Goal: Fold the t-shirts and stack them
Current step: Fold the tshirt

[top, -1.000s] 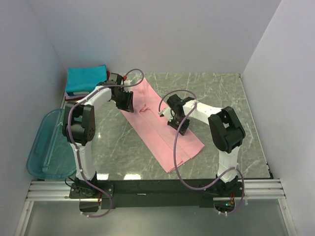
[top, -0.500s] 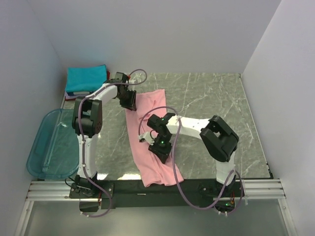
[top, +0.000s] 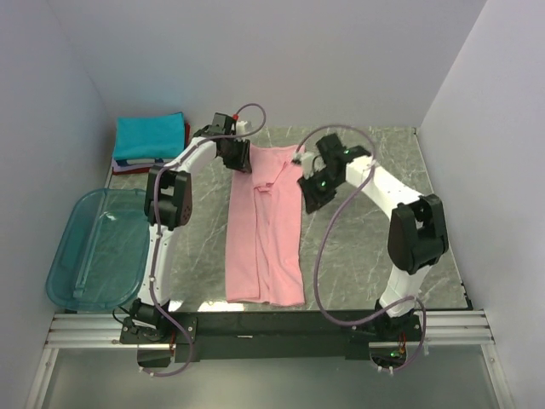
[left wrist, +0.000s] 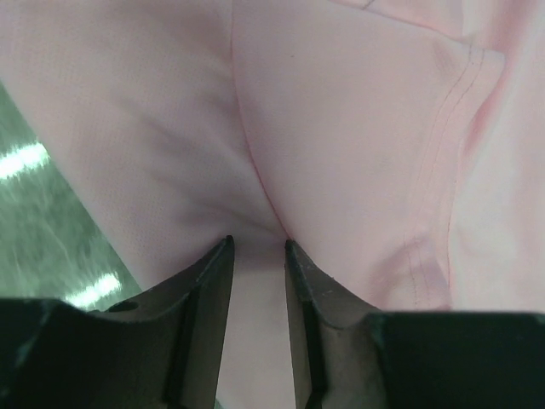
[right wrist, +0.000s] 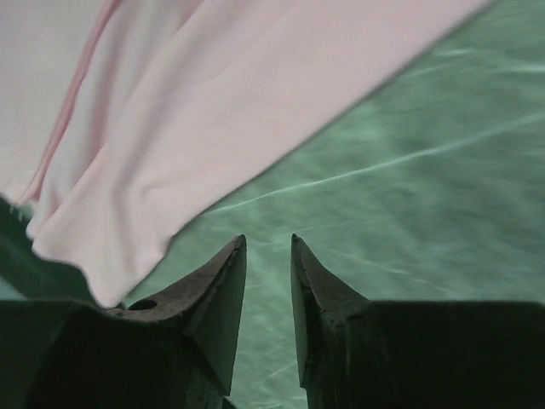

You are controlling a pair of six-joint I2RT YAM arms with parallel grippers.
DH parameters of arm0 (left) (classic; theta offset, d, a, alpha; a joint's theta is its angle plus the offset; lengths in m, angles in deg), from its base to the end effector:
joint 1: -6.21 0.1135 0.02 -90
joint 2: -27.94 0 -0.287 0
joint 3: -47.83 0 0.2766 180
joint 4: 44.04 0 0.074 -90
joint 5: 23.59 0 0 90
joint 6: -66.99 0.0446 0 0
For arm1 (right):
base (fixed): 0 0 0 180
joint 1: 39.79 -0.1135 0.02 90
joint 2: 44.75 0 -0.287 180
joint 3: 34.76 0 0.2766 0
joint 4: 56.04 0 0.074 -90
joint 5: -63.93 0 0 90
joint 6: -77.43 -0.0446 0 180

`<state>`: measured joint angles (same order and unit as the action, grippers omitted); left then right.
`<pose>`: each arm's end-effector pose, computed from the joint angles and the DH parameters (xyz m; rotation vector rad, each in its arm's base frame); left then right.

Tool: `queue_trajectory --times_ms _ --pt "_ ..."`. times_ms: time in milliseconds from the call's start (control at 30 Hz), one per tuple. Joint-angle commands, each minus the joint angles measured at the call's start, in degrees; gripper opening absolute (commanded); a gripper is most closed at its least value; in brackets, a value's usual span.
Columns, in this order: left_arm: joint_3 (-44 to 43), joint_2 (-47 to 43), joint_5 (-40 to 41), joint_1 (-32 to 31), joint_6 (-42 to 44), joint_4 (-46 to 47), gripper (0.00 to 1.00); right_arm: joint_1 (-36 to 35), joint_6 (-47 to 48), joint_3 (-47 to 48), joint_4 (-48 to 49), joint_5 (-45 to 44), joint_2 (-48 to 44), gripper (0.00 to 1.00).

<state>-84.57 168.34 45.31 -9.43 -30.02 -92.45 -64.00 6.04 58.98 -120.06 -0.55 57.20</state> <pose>0.5532 -0.1716 0.1616 0.3375 2.5522 -0.6217 0.3460 0.1767 0.2460 -1.1081 2.5562 0.6510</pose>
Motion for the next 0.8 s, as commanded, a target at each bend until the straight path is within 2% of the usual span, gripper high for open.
queue_trajectory --times_ms 0,100,300,433,633,767 --pt "-4.2 1.8 0.7 0.0 -2.3 2.4 0.39 4.3 -3.0 8.3 3.8 -3.4 3.9 0.35" --pt "-2.9 -2.4 0.2 0.1 -2.1 4.5 0.4 6.0 -5.6 14.3 4.4 -1.7 7.4 0.32" --pt "11.9 -21.5 -5.3 0.9 -1.7 7.8 0.45 5.8 -15.0 14.1 11.8 7.1 9.8 0.3" --pt "24.9 -28.3 -10.6 1.0 -2.7 8.6 0.44 5.4 -18.4 14.1 13.3 9.5 12.6 0.28" --pt "38.9 -33.0 -15.4 0.9 -5.6 12.1 0.42 5.0 -23.5 17.9 11.3 6.9 18.8 0.26" --pt "43.1 -33.6 -15.7 0.9 -6.0 13.4 0.41 4.8 -25.5 18.7 9.7 6.0 21.7 0.22"
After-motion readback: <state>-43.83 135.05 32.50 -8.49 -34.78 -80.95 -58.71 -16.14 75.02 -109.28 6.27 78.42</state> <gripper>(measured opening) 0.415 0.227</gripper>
